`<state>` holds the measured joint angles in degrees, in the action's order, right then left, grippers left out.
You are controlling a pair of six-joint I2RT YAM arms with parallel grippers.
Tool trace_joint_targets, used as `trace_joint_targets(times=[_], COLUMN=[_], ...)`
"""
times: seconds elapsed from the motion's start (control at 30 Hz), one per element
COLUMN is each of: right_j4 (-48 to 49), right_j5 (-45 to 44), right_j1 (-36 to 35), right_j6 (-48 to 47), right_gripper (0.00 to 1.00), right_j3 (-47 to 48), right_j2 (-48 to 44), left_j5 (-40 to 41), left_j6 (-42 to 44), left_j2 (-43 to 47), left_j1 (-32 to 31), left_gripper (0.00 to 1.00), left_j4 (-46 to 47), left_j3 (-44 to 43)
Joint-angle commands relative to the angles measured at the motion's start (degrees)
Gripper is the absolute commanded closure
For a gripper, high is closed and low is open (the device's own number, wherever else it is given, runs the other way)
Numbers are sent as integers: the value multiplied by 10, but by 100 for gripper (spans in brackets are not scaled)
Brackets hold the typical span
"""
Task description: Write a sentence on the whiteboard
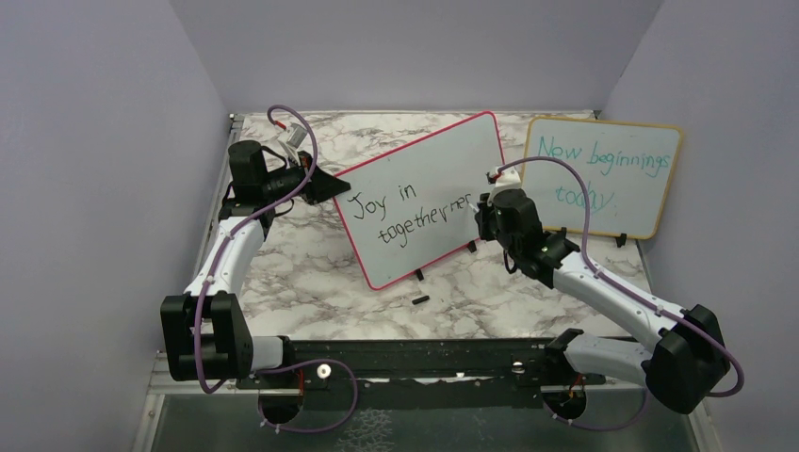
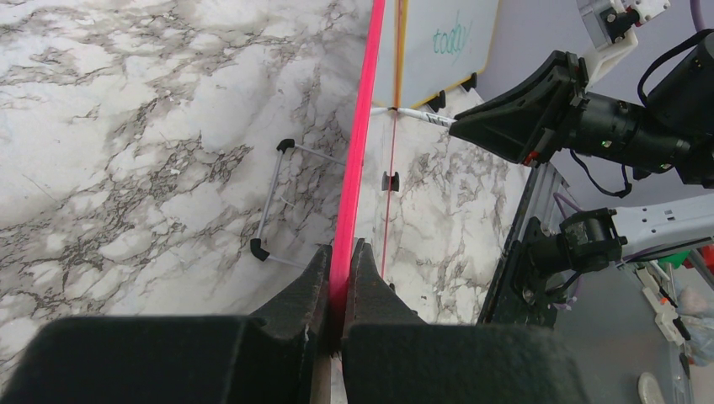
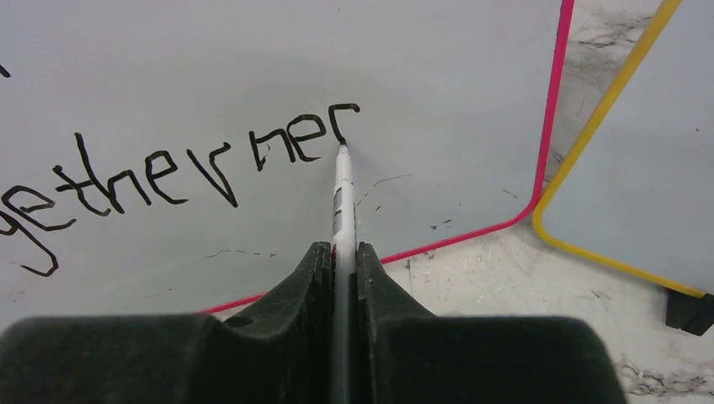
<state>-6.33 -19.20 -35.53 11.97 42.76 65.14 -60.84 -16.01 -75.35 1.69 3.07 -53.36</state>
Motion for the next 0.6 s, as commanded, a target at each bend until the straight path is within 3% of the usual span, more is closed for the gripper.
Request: trace_joint_targets(times=[0.0, 0.57], right_j4=[-20, -39], right_j5=[-33, 21], right_j1=[1, 1], right_j6=[6, 7], right_gripper=[100, 100], right_j3=[-8, -5], right_j2=[-5, -13], left_j5=[72, 73], left_j6=[63, 63], left_j2=[-21, -21], left_j1=[-6, -5], left_gripper=[100, 100], left_j4=[-49, -49], left_j3=[12, 12])
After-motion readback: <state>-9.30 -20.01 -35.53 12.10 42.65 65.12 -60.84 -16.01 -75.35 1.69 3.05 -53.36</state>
